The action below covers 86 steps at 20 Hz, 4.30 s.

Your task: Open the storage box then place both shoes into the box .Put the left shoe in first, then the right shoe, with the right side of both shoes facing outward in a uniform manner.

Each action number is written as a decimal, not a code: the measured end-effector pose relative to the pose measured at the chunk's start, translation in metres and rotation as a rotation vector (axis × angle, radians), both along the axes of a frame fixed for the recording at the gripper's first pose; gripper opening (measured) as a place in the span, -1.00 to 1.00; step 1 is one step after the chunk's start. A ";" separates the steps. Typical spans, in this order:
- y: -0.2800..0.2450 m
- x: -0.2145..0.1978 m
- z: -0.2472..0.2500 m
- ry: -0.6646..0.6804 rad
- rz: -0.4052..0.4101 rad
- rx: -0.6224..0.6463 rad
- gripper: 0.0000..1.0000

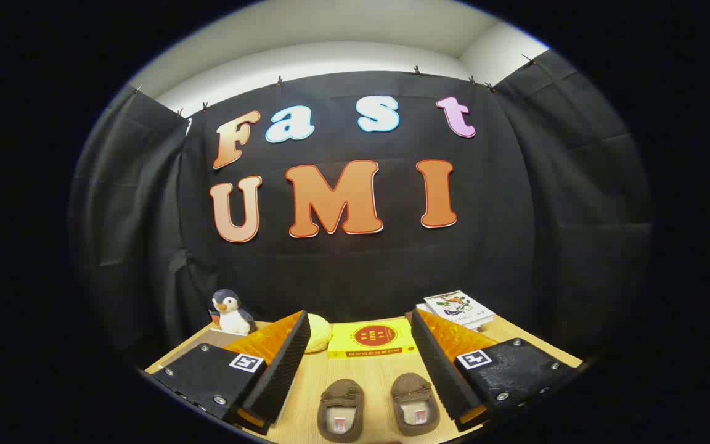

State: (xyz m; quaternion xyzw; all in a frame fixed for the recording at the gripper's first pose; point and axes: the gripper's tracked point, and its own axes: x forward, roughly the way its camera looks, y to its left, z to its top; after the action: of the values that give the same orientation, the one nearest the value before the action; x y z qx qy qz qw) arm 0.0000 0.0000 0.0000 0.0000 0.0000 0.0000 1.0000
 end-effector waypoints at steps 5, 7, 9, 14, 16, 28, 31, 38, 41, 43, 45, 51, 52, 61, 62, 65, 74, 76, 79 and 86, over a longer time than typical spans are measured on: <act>0.003 -0.002 0.010 0.007 0.030 -0.017 0.96; 0.000 0.000 0.011 0.009 0.034 -0.020 0.96; -0.002 0.001 0.009 0.023 0.038 -0.004 0.96; -0.004 0.004 0.005 0.043 0.047 0.010 0.96; -0.003 0.005 0.002 0.051 0.054 0.004 0.96; 0.008 0.017 -0.023 0.114 0.132 0.041 0.96; 0.013 0.022 -0.034 0.143 0.159 0.057 0.96; 0.065 0.034 -0.099 0.347 0.377 0.291 0.97; 0.086 0.037 -0.137 0.498 0.468 0.493 0.97; 0.102 0.040 -0.159 0.597 0.527 0.614 0.97; 0.120 0.040 -0.176 0.674 0.596 0.716 0.96; 0.168 0.038 -0.206 0.833 0.775 0.915 0.96; 0.171 0.040 -0.209 0.844 0.782 0.930 0.96; 0.186 0.038 -0.196 0.880 0.882 1.049 0.93; 0.183 0.037 -0.187 0.867 0.894 1.069 0.92; 0.180 0.037 -0.158 0.798 0.935 1.131 0.90; 0.217 0.017 -0.132 0.733 1.001 1.056 -0.24; 0.227 0.014 -0.122 0.708 1.011 1.046 -0.40; 0.241 0.026 -0.126 0.712 0.918 1.005 -0.99; 0.291 0.012 -0.095 0.698 0.922 0.973 -0.99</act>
State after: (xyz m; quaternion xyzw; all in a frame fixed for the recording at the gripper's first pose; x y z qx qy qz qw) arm 0.0124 0.2911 -0.0947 0.4416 0.3166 0.4182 0.7279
